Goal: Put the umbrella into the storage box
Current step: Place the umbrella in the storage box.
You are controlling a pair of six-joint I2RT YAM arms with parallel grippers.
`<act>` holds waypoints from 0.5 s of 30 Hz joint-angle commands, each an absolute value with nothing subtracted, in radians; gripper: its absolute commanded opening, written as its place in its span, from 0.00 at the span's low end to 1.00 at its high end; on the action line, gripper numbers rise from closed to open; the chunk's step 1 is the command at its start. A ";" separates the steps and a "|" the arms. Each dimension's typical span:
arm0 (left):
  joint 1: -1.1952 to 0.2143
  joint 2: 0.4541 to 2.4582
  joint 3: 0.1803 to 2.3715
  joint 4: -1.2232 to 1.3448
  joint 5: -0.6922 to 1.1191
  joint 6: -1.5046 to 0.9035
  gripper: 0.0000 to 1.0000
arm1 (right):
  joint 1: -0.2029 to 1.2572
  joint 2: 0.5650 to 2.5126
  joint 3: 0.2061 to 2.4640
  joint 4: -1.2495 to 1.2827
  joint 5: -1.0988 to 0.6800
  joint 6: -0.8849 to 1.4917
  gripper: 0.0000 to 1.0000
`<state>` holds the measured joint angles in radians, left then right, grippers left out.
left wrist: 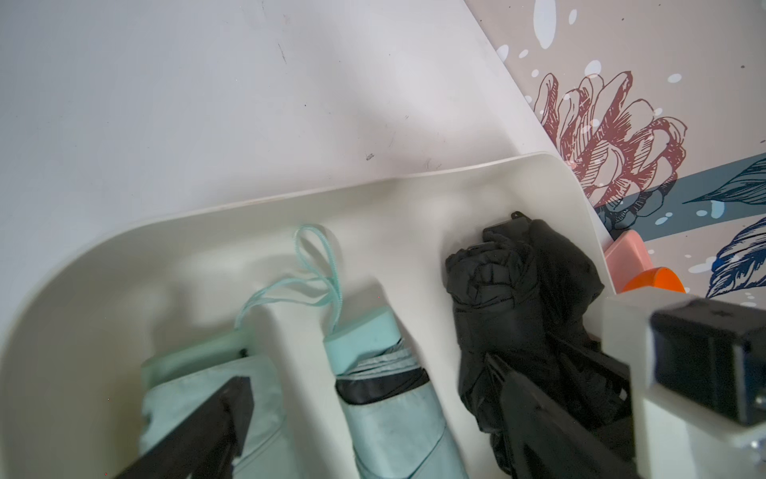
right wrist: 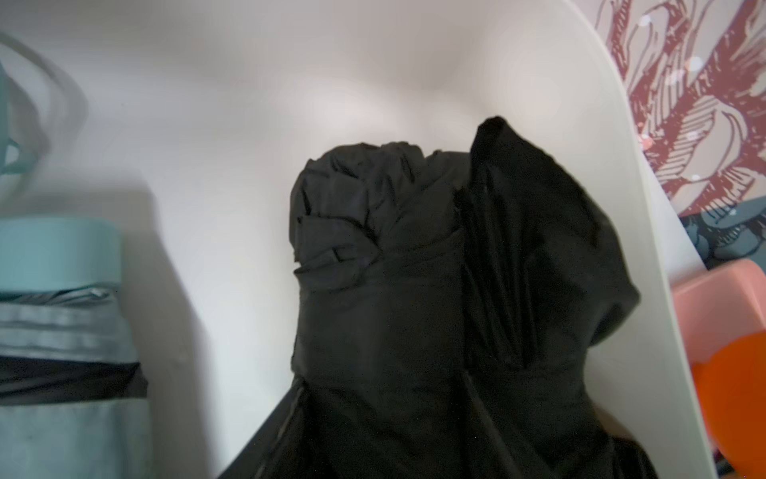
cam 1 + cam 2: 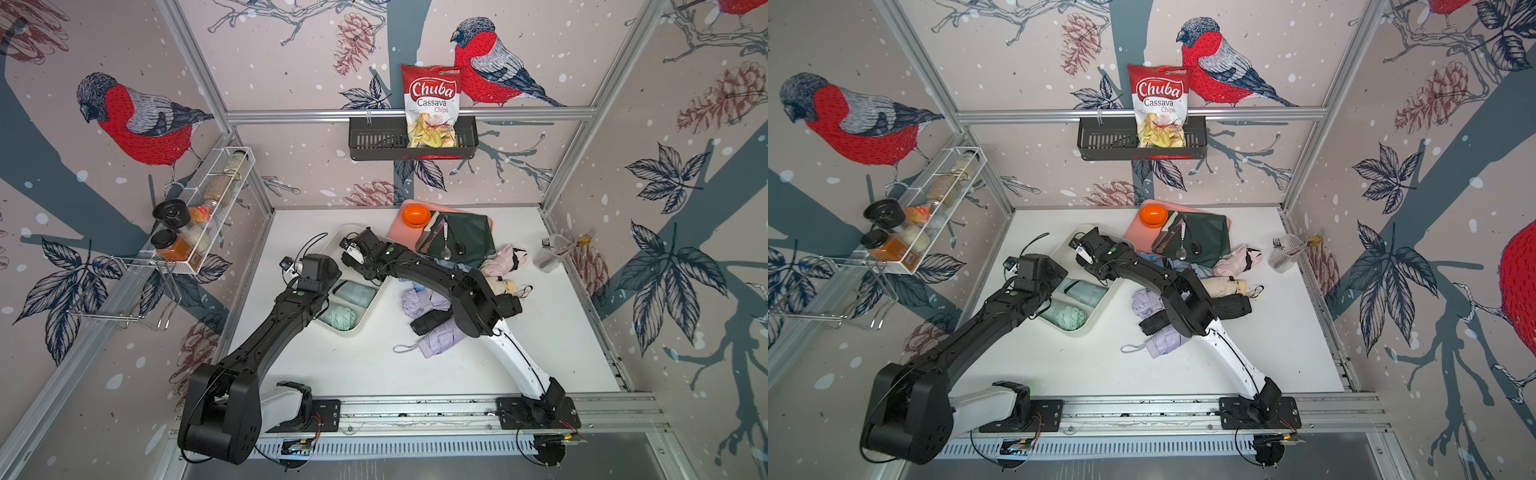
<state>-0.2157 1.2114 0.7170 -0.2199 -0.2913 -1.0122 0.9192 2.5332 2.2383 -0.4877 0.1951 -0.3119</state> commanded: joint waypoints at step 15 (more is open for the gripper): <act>-0.213 1.169 0.716 -0.230 -0.337 -0.994 0.97 | 0.939 2.387 2.247 -0.490 0.188 -0.204 0.75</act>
<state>-0.2153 1.1816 0.7166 -0.2234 -0.3038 -1.0115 0.9436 2.4416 2.2398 -0.4892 0.2253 -0.2668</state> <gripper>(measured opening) 0.973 0.741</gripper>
